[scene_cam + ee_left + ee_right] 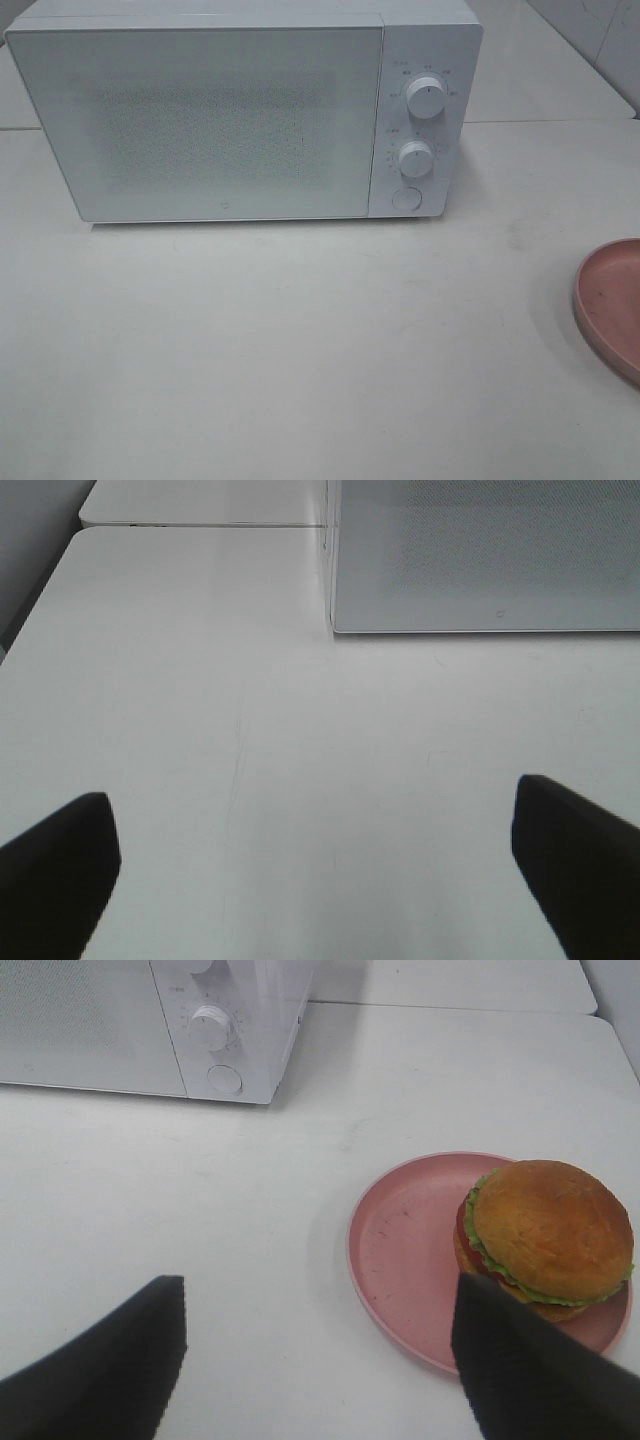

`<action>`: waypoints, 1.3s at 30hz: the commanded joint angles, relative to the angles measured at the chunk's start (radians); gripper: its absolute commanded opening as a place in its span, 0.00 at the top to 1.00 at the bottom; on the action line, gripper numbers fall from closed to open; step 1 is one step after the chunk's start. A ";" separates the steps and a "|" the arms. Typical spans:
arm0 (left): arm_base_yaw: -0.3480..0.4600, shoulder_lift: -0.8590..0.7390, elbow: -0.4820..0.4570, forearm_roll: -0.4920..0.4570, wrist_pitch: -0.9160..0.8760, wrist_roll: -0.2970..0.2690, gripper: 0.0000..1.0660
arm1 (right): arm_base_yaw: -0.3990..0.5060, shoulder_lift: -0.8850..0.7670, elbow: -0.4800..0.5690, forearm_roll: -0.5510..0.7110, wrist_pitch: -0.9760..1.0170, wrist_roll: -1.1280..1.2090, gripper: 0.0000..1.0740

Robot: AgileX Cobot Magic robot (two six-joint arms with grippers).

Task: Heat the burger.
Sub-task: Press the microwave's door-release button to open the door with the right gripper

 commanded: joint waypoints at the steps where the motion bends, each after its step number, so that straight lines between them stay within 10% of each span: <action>1: 0.003 -0.005 0.000 -0.011 0.004 -0.007 0.06 | -0.005 -0.022 0.000 -0.001 -0.004 0.001 0.32; 39: 0.003 -0.005 0.000 -0.011 0.004 -0.007 0.06 | -0.005 0.232 -0.027 -0.002 -0.257 0.053 0.32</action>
